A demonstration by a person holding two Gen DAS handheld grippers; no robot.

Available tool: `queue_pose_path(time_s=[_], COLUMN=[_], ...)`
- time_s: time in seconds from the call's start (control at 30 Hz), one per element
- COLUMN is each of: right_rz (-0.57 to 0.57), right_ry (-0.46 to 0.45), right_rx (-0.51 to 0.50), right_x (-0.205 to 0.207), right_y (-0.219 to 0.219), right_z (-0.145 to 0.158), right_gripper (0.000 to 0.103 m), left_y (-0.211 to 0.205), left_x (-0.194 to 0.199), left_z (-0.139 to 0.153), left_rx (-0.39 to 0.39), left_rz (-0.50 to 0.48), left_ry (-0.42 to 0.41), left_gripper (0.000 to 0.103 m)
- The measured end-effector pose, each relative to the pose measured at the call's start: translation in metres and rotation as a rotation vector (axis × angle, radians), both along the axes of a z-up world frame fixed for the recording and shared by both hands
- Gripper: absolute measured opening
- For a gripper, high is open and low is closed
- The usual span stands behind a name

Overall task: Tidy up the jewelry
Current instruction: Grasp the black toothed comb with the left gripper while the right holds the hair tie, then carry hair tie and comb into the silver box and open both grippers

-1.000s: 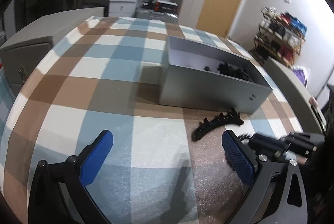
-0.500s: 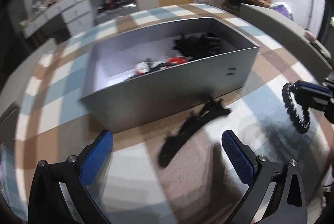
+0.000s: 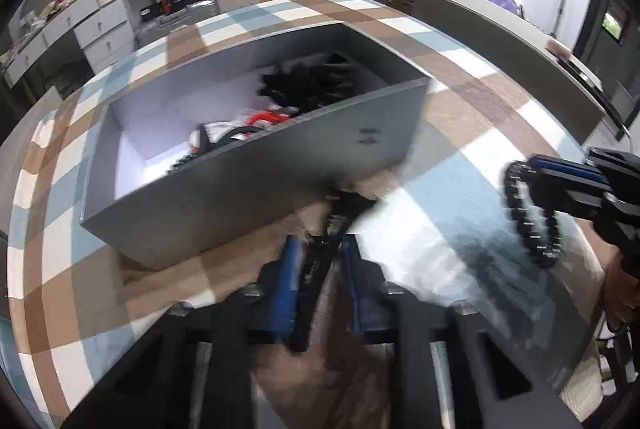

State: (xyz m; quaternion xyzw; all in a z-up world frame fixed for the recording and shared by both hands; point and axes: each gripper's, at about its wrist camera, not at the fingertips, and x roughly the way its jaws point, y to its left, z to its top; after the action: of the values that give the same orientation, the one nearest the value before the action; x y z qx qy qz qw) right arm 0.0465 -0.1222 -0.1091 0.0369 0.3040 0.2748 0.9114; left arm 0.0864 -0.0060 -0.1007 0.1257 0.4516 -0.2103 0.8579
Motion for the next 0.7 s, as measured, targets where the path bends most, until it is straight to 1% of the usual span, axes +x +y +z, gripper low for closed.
queue_pose_path(time_s=[0.1,0.2,0.4,0.47,0.57,0.7], right_rz=[0.008,0.008,0.002,0.0,0.008,0.031], right_ry=[-0.002,-0.01,-0.023,-0.027,-0.038,-0.061], right_rx=[0.003,0.012,0.022,0.019,0.022,0.025], right_x=[-0.002,-0.006,-0.008,-0.008,-0.009,-0.007], right_y=[0.0,-0.001,-0.003,-0.001,0.004,0.013], right_z=[0.0,0.002,0.01,0.013,0.02,0.031], right_gripper=[0.009,0.009,0.009,0.009,0.009,0.009], left_y=[-0.003,0.001,0.007,0.011,0.017,0.026], left_x=[-0.003,-0.005,-0.016,-0.021,-0.023,-0.028], left_z=[0.0,0.003,0.017,0.024,0.031,0.048], left_rx=[0.029,0.005,-0.02,-0.03,-0.047,-0.074], left_rz=[0.011,0.024,0.047,0.056,0.068,0.082], left_ry=[-0.014,0.0,-0.039,-0.079,-0.105,-0.16], left_gripper=[0.011,0.011,0.011,0.011,0.011,0.011])
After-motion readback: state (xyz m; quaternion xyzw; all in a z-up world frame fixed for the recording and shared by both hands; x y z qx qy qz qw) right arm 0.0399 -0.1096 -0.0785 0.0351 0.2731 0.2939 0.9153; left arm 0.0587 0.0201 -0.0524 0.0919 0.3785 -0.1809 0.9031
